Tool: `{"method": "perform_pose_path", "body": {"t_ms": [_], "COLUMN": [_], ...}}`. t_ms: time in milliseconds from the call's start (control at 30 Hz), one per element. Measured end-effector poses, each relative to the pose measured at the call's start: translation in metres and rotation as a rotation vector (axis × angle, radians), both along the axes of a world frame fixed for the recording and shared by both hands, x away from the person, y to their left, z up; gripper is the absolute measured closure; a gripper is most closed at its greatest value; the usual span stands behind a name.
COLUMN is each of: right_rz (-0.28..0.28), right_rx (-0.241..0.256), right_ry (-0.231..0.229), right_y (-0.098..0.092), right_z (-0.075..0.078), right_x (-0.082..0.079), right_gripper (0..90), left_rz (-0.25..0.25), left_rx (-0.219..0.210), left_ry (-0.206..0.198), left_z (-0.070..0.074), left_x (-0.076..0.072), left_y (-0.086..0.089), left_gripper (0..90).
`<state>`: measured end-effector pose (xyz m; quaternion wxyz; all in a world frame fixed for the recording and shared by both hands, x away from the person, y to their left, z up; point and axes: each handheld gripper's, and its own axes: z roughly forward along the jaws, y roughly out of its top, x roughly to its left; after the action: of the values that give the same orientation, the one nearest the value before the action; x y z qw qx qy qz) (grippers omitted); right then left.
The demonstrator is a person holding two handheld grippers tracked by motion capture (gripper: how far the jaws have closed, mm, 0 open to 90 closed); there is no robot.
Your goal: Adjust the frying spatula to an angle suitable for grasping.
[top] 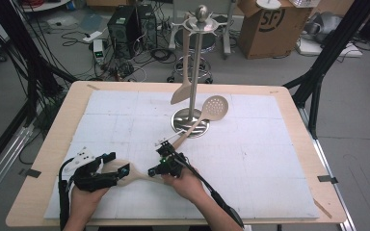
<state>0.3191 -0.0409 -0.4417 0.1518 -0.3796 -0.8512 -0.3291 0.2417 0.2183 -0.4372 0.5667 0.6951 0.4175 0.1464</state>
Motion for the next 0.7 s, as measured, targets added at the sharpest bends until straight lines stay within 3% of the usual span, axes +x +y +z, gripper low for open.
{"method": "perform_pose_path", "body": {"t_ms": [200,333,467,700], "right_rz": [0.002,-0.031,-0.038,-0.047], "right_rx": [-0.014,0.048,0.092,0.129], "right_ry": [-0.040,-0.013,-0.016,-0.008], "right_y": [-0.002,-0.014,-0.027,-0.053], "right_z": [0.002,0.001,0.002,0.003], "right_x": [-0.003,-0.006,-0.013,-0.040], "right_gripper": [90.0,90.0,90.0,90.0], "left_rz": [-0.003,-0.007,-0.007,-0.009], "left_rx": [0.009,0.015,0.020,0.020], "left_ry": [0.020,0.032,0.034,0.043], "left_z": [-0.003,-0.004,-0.004,-0.005], "left_x": [0.002,0.003,0.004,0.003], "left_y": [0.000,-0.001,-0.002,-0.002], "left_gripper": [21.8,21.5,21.4,21.3]}}
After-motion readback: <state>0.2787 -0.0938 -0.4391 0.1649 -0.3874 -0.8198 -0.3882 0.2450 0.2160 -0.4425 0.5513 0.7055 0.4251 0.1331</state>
